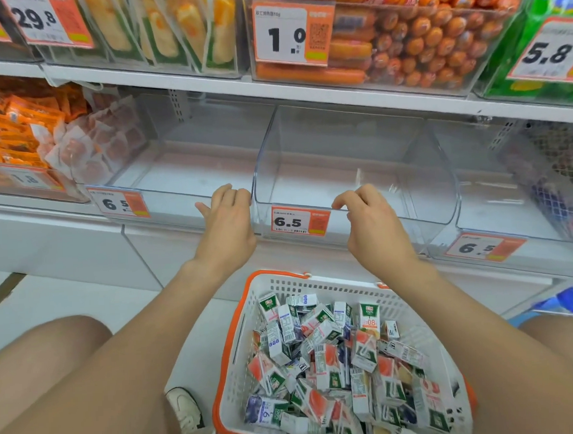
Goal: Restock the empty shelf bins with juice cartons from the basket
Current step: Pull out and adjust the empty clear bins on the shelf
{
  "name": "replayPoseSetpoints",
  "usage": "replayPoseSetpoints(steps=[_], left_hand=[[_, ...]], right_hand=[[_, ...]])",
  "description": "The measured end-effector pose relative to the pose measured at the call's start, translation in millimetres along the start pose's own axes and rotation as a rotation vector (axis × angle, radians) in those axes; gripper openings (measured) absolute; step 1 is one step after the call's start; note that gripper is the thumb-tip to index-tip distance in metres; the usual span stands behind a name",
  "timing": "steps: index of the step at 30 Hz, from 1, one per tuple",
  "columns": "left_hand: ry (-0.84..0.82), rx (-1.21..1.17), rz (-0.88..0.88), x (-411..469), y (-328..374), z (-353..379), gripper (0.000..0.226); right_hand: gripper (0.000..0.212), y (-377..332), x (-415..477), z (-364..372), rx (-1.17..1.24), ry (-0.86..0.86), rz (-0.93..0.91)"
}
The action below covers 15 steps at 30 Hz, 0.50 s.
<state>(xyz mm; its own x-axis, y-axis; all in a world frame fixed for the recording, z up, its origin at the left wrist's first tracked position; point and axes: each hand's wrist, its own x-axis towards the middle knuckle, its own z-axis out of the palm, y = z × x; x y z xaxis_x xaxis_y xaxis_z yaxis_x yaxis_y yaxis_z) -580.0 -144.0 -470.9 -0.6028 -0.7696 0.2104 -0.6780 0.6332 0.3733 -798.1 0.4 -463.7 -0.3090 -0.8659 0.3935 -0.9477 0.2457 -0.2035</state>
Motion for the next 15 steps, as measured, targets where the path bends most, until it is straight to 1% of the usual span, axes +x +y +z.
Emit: replayPoseSetpoints(steps=[2, 4, 6, 7, 9, 10, 11, 13, 15], left_hand=[[0.02, 0.0, 0.012, -4.6, 2.7, 2.5, 0.045], [0.075, 0.024, 0.026, -10.6, 9.0, 5.3, 0.067], [0.171, 0.076, 0.051, -17.2, 23.2, 5.9, 0.083], [0.224, 0.11, 0.073, -20.8, 34.2, 4.7, 0.084], [0.312, 0.153, 0.175, -26.9, 58.9, 4.2, 0.076], [0.33, 0.152, 0.267, -29.5, 72.2, 6.2, 0.07], [0.32, 0.144, 0.368, -31.6, 85.6, 10.4, 0.064], [0.237, 0.151, 0.531, -35.1, 111.8, 21.5, 0.054], [0.146, 0.166, 0.616, -37.7, 137.5, 32.6, 0.05]], right_hand=[[0.058, -3.3, -0.5, -1.7, -0.023, -0.011, 0.003], [0.057, -8.4, -4.3, -6.4, -0.101, 0.013, -0.004], [0.055, -13.8, -12.4, -15.8, -0.14, 0.06, -0.02], [0.054, -15.9, -17.6, -22.0, -0.131, 0.073, -0.035], [0.048, -18.9, -28.8, -36.3, -0.099, 0.08, -0.077], [0.043, -18.1, -35.0, -44.6, -0.093, 0.082, -0.085], [0.038, -14.9, -41.9, -52.9, -0.099, 0.086, -0.083], [0.029, -3.4, -57.2, -68.1, -0.147, 0.079, -0.043], [0.03, 13.2, -73.0, -80.9, -0.205, 0.043, 0.057]])
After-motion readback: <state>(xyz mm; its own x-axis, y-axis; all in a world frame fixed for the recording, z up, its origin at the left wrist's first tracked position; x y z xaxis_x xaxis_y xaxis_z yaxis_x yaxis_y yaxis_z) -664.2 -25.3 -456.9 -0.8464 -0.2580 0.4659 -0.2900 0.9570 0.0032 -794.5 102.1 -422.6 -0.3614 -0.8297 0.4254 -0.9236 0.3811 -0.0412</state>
